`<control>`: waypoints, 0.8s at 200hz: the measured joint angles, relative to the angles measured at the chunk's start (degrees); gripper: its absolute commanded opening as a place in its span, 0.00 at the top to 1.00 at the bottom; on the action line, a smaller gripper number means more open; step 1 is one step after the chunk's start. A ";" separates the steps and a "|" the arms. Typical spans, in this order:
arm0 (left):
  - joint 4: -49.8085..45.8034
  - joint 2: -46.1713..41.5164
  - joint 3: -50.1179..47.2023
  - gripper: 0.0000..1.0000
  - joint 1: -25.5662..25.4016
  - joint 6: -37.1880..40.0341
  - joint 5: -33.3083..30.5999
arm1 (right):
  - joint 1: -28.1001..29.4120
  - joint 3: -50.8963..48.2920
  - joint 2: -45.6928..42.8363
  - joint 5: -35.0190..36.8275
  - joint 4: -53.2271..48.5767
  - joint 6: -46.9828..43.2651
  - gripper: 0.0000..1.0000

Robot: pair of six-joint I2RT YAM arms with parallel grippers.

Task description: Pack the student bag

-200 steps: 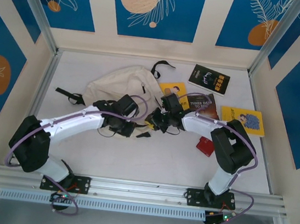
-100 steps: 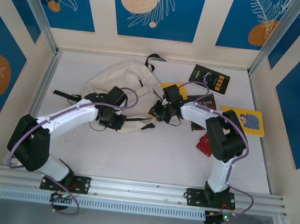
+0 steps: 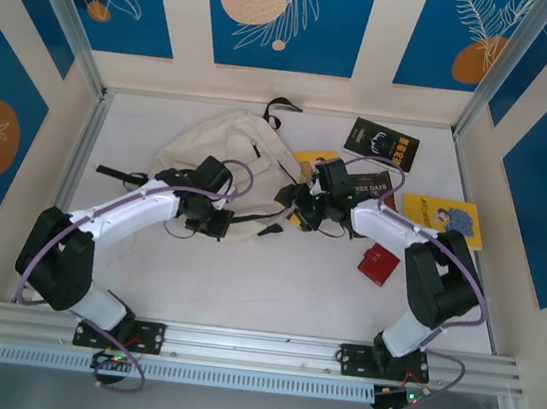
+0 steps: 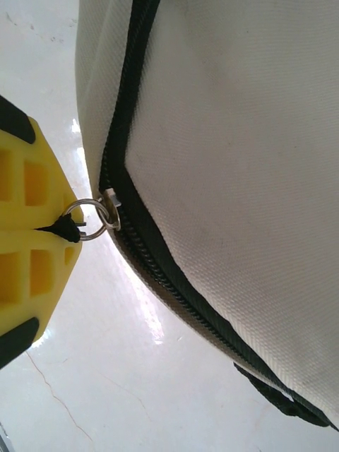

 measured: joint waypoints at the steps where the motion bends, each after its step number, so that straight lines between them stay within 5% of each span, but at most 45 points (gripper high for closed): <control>1: 0.04 0.00 0.00 1.00 0.00 0.00 0.00 | 0.17 -0.20 -0.13 -0.15 0.24 0.42 0.38; 87: 5.90 -0.35 -3.91 1.00 0.00 -0.92 1.09 | 9.57 -0.15 9.16 -2.91 11.78 17.77 0.29; 160: 11.39 -2.73 -8.04 0.94 0.00 -3.65 1.05 | 9.62 4.26 12.81 -1.33 12.85 18.82 0.59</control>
